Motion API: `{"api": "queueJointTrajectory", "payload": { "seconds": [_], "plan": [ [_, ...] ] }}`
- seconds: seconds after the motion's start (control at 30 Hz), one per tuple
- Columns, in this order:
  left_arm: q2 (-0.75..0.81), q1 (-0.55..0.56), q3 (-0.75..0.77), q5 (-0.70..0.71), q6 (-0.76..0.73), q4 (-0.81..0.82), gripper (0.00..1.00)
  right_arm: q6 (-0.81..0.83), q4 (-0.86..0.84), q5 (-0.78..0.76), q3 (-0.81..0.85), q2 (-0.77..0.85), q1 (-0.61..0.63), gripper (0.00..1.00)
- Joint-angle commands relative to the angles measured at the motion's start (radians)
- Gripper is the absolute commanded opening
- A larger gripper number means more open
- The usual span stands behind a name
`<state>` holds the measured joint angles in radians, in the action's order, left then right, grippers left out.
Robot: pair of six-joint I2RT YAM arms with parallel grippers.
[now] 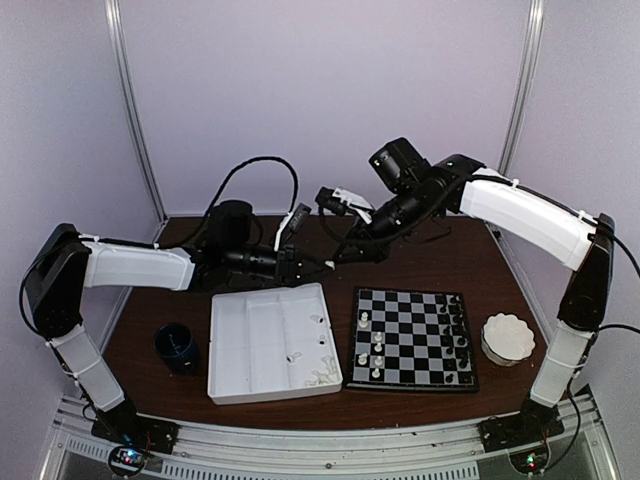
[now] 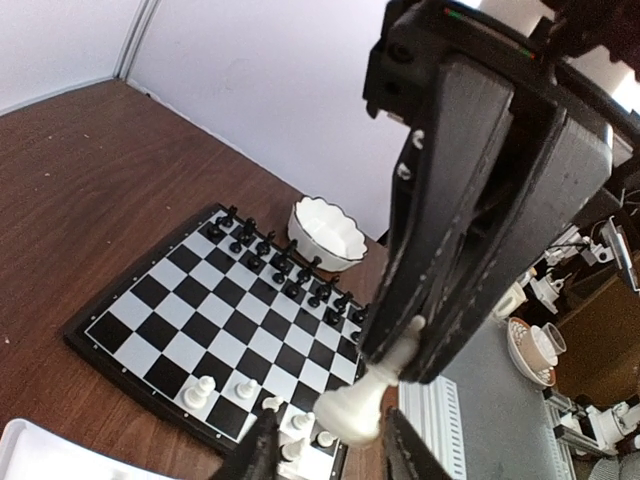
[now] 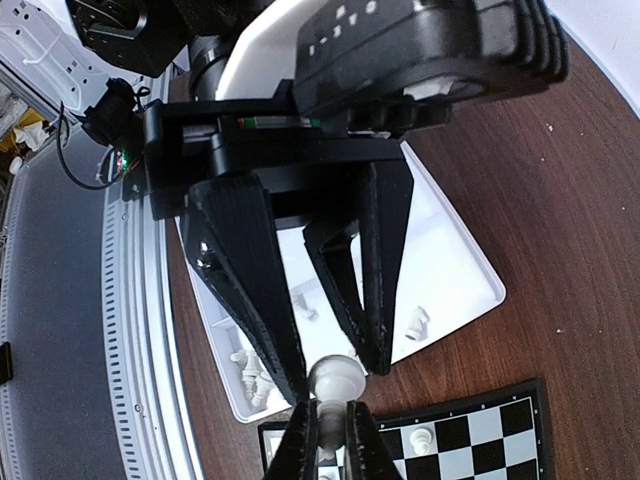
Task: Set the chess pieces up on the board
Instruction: Pass from the left arm to the right, then place the bishop on c1.
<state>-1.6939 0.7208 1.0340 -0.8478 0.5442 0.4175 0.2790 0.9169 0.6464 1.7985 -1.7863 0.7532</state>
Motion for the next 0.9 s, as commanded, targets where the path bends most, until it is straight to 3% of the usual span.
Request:
{"api": "queueJointTrajectory", "payload": {
  "seconds": [0.0,0.33,0.87],
  "plan": [
    [0.038,-0.004,0.002,0.055,-0.082,-0.084,0.42,0.037,0.009,-0.079,0.007,0.034,-0.033,0.0],
    [0.106,-0.026,-0.008,0.17,-0.166,-0.169,0.51,0.18,0.012,-0.305,-0.115,0.018,-0.092,0.0],
    [0.138,-0.041,-0.004,0.246,-0.191,-0.226,0.51,0.204,0.075,-0.336,-0.05,-0.243,-0.093,0.0]
  ]
}}
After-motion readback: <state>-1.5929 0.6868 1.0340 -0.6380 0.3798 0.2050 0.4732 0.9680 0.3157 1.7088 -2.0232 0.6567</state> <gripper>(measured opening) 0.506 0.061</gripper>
